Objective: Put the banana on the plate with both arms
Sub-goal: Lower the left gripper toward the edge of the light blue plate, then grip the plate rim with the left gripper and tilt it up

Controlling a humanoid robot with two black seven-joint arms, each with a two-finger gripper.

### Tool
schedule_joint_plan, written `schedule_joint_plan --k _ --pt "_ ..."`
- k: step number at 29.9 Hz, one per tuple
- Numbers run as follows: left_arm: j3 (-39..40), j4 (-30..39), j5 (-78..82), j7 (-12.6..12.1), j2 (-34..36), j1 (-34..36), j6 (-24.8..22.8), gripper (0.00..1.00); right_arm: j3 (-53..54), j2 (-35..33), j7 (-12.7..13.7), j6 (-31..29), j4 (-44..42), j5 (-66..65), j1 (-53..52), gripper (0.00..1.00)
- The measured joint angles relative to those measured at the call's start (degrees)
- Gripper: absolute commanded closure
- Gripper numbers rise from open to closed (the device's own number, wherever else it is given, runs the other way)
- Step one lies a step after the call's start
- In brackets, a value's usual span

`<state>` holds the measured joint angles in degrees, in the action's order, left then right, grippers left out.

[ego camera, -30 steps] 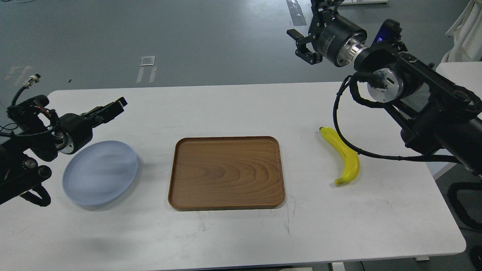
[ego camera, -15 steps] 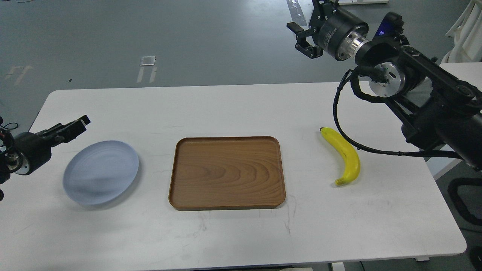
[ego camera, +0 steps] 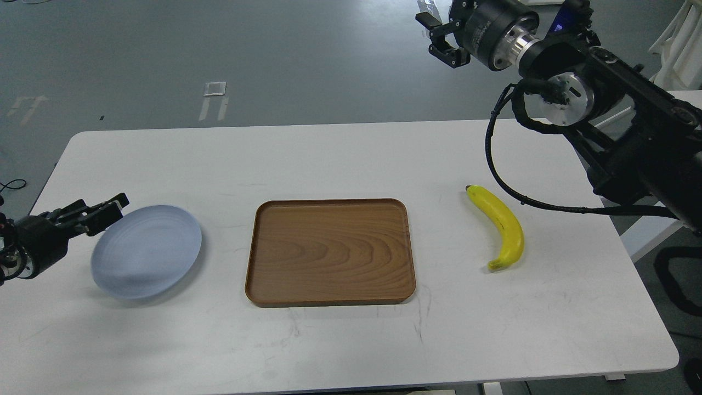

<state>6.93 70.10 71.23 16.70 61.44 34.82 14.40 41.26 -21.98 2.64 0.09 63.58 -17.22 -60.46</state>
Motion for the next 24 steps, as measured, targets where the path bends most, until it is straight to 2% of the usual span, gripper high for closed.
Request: schedule_joint_plan --k 24 --pt "-0.7 -2.4 0.8 -0.1 -1.7 -5.4 0.5 0.04 0.2 0.1 -0.2 0.0 0.1 0.0 -0.1 0.00"
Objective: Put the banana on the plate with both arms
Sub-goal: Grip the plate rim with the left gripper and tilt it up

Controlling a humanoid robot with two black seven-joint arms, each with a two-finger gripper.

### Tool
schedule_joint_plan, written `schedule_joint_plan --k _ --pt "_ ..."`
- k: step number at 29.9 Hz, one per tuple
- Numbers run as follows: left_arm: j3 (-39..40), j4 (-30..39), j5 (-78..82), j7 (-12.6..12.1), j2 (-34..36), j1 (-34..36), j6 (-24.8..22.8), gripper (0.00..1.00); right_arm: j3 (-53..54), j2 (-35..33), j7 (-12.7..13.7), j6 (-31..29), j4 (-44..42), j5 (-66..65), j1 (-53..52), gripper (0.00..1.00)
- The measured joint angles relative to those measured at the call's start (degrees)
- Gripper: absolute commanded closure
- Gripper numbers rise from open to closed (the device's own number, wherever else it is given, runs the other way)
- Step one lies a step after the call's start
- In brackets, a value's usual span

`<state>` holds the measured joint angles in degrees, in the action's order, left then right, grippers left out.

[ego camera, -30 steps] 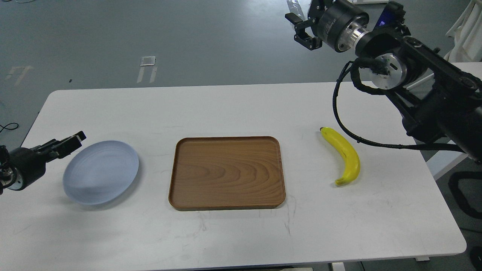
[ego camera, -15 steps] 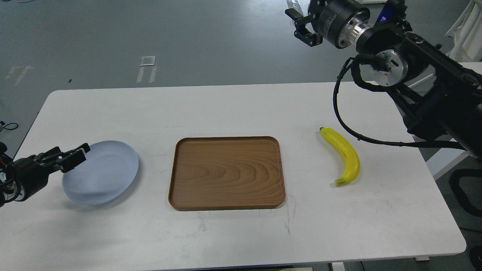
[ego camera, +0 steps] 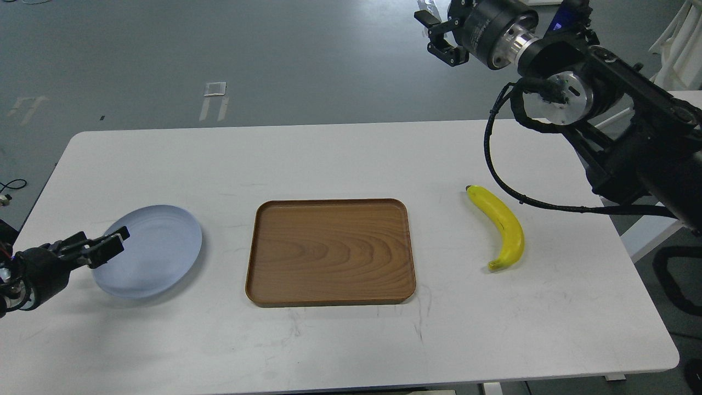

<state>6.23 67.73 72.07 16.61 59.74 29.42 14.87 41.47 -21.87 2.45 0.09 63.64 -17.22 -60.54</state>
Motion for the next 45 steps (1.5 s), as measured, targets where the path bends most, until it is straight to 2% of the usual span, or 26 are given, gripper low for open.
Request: schedule_joint_plan --k 13,21,25,26,31,35,36,37,38,39,40,43,45 --pt "0.1 -9.9 -1.1 0.4 -6.2 -0.6 -0.5 0.04 0.0 -0.4 -0.1 0.0 0.1 0.0 0.3 0.00" --pt "0.0 -12.7 -1.0 2.2 -7.2 -0.6 -0.5 0.05 -0.1 -0.5 -0.2 0.0 0.0 0.0 0.7 0.00" --pt "0.0 -13.1 -0.9 2.3 -8.0 -0.6 -0.5 0.11 -0.1 -0.4 -0.3 0.0 0.0 0.0 0.7 0.00" --pt "0.0 -13.3 -0.8 2.4 -8.2 -0.7 -0.5 0.16 -0.1 -0.4 -0.3 0.0 0.0 0.0 0.7 0.00" --pt "-0.1 -14.4 -0.7 2.8 -9.6 -0.9 -0.5 0.20 -0.1 -0.4 -0.3 0.0 0.0 0.0 0.7 0.00" --pt "-0.1 -15.3 -0.7 2.9 -10.0 -1.2 -0.5 0.36 0.0 -0.7 -0.3 0.0 0.0 0.0 0.7 0.00" --pt "-0.2 -15.4 -0.7 2.9 -10.0 -1.2 -0.5 0.43 0.0 -0.8 -0.3 0.0 0.0 0.0 0.7 0.00" --pt "-0.4 -15.4 -0.7 2.9 -10.0 -1.2 -0.6 0.53 0.1 -0.9 -0.3 0.0 0.0 0.0 0.7 0.00" --pt "-0.8 -15.4 -0.7 2.9 -10.0 -1.2 -0.6 0.53 0.1 -0.9 -0.3 0.0 0.0 0.0 0.7 0.00" --pt "-1.4 -15.5 -0.7 3.1 -10.0 -1.2 -0.6 0.57 0.1 -1.0 -0.3 0.0 0.0 0.0 0.7 0.00" --pt "-1.8 -15.5 -0.7 3.2 -10.0 -1.2 -0.6 0.68 0.1 -1.1 -0.3 0.0 0.0 0.0 0.7 0.00" --pt "-2.3 -15.6 -0.7 4.1 -10.0 -1.2 -0.6 0.91 0.1 -1.1 -0.4 0.0 0.0 0.0 0.8 0.00" --pt "-2.4 -15.7 -0.7 4.5 -9.9 -1.2 -0.6 1.00 0.1 -1.1 -0.4 0.0 0.0 0.0 0.8 0.00"
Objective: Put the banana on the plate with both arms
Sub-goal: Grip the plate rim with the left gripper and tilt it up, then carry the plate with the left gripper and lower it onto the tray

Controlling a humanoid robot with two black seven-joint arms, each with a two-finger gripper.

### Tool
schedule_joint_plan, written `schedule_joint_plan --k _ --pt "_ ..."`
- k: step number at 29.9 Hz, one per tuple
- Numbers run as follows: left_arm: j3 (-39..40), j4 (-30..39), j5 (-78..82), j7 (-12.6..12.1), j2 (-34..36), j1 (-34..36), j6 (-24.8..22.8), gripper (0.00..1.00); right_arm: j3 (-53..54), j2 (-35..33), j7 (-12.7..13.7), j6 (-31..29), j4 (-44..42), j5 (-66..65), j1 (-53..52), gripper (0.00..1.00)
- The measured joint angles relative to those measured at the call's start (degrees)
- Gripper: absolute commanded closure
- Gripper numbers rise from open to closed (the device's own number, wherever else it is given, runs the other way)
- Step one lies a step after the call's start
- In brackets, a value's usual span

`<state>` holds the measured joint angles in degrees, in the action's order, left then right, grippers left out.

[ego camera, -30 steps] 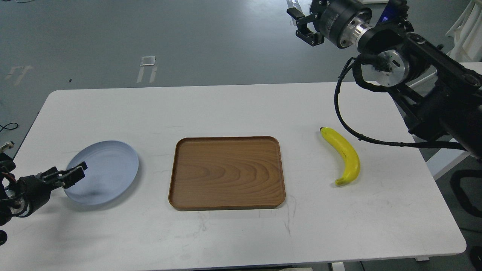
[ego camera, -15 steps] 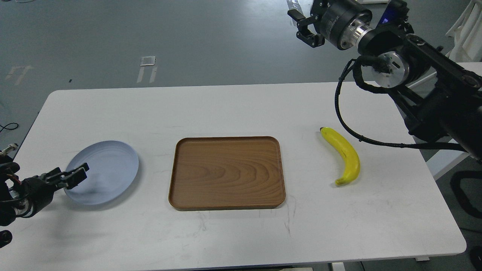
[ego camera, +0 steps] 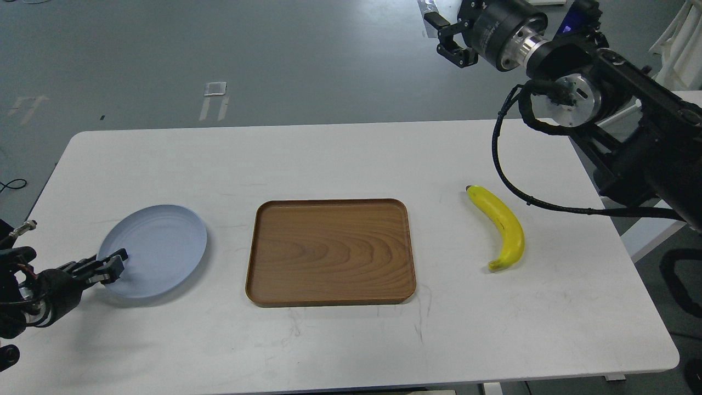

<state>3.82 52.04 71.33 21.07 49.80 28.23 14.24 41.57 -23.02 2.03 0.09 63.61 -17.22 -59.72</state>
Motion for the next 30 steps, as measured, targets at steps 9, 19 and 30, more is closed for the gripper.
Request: schedule_joint_plan --k 9,19,30 --pt "0.2 -2.4 -0.4 0.4 0.0 0.7 0.4 1.00 0.0 0.1 0.0 0.0 -0.1 0.0 0.0 0.00" --pt "0.8 -2.3 -1.0 4.6 0.0 3.4 0.0 1.00 -0.4 0.1 0.0 0.0 -0.1 -0.1 0.0 0.00" --pt "0.9 1.7 -4.0 6.9 0.5 9.7 -1.7 1.00 -0.5 0.0 0.0 0.0 -0.1 -0.1 -0.1 0.00"
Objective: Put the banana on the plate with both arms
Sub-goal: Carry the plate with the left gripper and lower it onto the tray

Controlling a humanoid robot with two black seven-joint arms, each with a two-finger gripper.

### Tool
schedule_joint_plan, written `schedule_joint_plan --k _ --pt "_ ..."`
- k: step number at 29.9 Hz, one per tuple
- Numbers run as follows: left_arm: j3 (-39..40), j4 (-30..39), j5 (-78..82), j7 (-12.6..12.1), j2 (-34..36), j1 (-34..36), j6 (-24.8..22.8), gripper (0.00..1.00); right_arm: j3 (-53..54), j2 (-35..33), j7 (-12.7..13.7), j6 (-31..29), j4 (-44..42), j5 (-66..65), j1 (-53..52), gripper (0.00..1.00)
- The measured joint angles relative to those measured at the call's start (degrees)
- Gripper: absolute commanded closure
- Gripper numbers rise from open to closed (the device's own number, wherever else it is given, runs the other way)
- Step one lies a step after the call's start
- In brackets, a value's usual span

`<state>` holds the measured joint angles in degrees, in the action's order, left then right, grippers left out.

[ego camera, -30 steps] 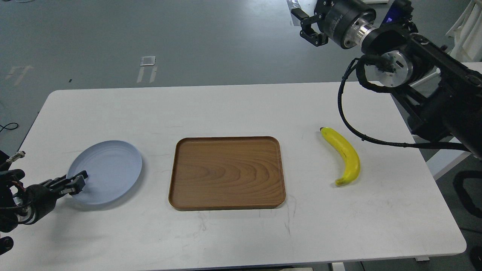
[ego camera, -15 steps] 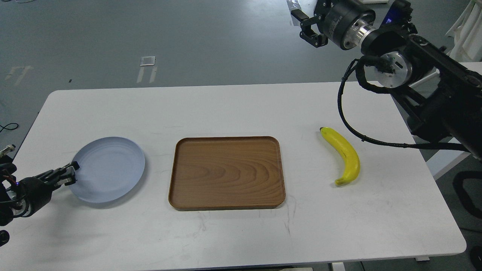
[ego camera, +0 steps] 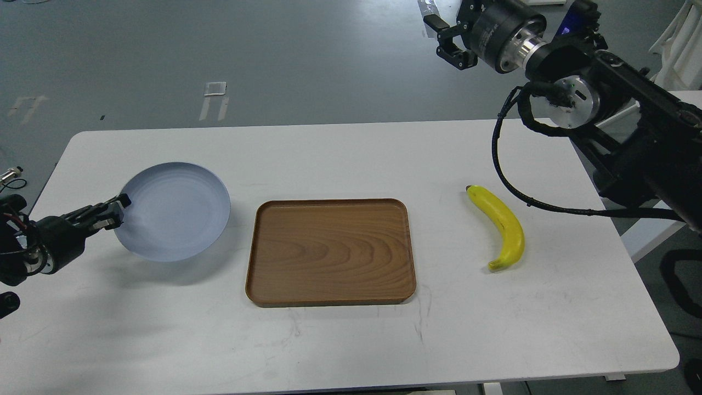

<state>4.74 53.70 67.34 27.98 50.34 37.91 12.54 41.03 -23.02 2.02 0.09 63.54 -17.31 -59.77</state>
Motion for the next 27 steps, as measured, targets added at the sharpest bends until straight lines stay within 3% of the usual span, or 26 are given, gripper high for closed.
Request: schedule_joint_plan --k 9,18,27 --pt "-0.4 8.7 3.9 0.0 -3.5 4.2 2.4 1.00 -0.4 0.0 0.0 0.0 0.0 0.0 -0.4 0.00" --pt "-1.0 8.4 7.5 0.0 -11.2 9.5 1.5 1.00 -0.6 0.2 0.0 0.0 0.0 0.0 -0.8 0.00" --pt "-3.8 5.4 7.6 0.0 -19.7 10.0 1.2 1.00 -0.7 0.2 0.0 0.0 0.0 0.0 -1.9 0.00"
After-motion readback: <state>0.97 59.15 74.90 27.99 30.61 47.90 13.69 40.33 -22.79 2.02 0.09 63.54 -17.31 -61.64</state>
